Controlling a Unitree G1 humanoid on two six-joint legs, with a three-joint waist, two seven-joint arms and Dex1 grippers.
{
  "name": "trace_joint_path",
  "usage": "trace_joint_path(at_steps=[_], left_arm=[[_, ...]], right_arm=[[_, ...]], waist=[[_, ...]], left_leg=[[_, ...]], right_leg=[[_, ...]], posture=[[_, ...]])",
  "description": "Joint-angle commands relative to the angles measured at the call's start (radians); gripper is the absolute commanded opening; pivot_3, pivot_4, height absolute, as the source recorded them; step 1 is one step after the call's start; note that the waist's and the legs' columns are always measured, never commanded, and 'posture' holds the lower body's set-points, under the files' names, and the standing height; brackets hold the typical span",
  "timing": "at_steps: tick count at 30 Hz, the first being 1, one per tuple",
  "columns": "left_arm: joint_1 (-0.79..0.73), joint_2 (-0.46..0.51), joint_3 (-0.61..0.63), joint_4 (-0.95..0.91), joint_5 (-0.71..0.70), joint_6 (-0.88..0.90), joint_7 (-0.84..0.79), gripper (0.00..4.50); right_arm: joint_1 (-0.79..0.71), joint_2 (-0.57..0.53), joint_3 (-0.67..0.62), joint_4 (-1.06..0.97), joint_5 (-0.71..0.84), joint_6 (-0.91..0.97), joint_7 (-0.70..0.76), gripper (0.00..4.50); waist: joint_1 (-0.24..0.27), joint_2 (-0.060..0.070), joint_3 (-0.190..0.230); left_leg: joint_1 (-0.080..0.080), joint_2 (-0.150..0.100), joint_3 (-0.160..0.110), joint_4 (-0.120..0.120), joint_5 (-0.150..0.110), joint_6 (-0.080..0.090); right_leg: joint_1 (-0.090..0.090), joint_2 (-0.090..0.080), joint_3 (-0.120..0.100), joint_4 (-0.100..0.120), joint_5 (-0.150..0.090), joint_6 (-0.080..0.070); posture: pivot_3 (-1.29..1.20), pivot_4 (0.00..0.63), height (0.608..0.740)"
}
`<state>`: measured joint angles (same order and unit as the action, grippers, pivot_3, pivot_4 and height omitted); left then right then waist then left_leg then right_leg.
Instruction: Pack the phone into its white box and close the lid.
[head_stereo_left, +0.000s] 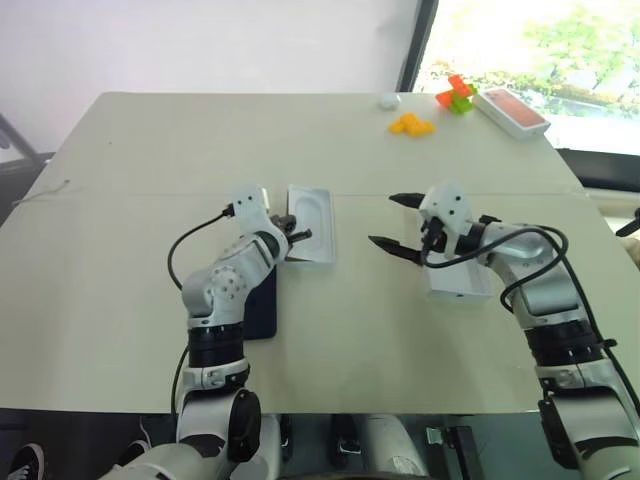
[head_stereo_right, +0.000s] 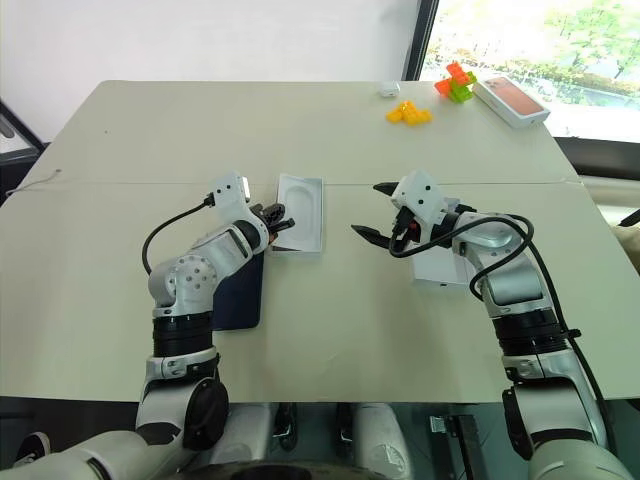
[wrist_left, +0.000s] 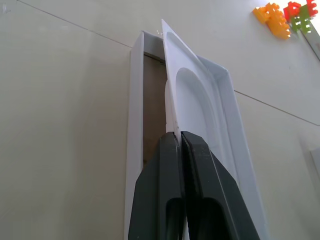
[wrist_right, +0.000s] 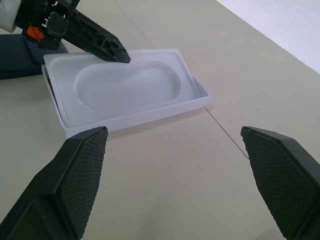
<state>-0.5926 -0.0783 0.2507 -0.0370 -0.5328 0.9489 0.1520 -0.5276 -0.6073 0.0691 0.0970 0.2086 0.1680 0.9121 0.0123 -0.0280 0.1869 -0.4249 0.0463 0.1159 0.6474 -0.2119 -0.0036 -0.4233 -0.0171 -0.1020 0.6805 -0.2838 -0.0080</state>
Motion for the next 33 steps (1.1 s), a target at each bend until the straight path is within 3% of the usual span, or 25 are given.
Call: trace_joint_path(at_steps=[1, 7, 8, 26, 29, 33], left_arm=[[-0.011, 0.004, -0.001, -0.018, -0.008, -0.011, -0.019, 1.37], [-0.015, 0.015, -0.011, -0.051, -0.021, 0.017, -0.041, 4.38], [-0.016, 0.026, -0.024, -0.068, -0.019, 0.033, -0.047, 4.45], [-0.008, 0.121, -0.054, -0.213, -0.047, 0.116, -0.144, 4.45], [-0.003, 0.111, -0.037, -0.186, -0.051, 0.085, -0.149, 3.59], [-0.008, 0.113, -0.068, -0.136, 0.004, 0.036, -0.138, 1.55]], right_arm=[[-0.015, -0.006, -0.026, -0.039, 0.007, -0.013, -0.001, 4.50], [-0.019, -0.001, -0.022, -0.037, 0.006, -0.014, -0.002, 4.50], [-0.019, 0.000, -0.020, -0.037, 0.005, -0.015, -0.002, 4.50], [-0.033, 0.017, -0.017, -0.025, 0.010, -0.013, 0.003, 4.50], [-0.035, 0.029, -0.015, -0.031, 0.017, -0.002, 0.000, 4.50], [-0.029, 0.046, -0.005, -0.046, 0.010, 0.002, -0.006, 4.50]], waist=[[0.000, 0.000, 0.000], [0.000, 0.000, 0.000], [0.000, 0.000, 0.000], [0.000, 0.000, 0.000], [0.000, 0.000, 0.000], [0.000, 0.000, 0.000]], left_leg=[[0.000, 0.000, 0.000, 0.000, 0.000, 0.000], [0.000, 0.000, 0.000, 0.000, 0.000, 0.000], [0.000, 0.000, 0.000, 0.000, 0.000, 0.000], [0.000, 0.000, 0.000, -0.001, 0.000, 0.000], [0.000, 0.000, 0.000, -0.001, 0.000, 0.000], [0.000, 0.000, 0.000, -0.001, 0.000, 0.000]], right_leg=[[0.000, 0.000, 0.000, 0.000, 0.000, 0.000], [0.000, 0.000, 0.000, 0.000, 0.000, 0.000], [0.000, 0.000, 0.000, 0.000, 0.000, 0.000], [0.000, 0.000, 0.000, 0.000, 0.000, 0.000], [0.000, 0.000, 0.000, 0.000, 0.000, 0.000], [0.000, 0.000, 0.000, 0.000, 0.000, 0.000]], posture=[[0.00, 0.150, 0.737], [0.00, 0.150, 0.737], [0.00, 0.150, 0.737], [0.00, 0.150, 0.737], [0.00, 0.150, 0.737], [0.00, 0.150, 0.737]])
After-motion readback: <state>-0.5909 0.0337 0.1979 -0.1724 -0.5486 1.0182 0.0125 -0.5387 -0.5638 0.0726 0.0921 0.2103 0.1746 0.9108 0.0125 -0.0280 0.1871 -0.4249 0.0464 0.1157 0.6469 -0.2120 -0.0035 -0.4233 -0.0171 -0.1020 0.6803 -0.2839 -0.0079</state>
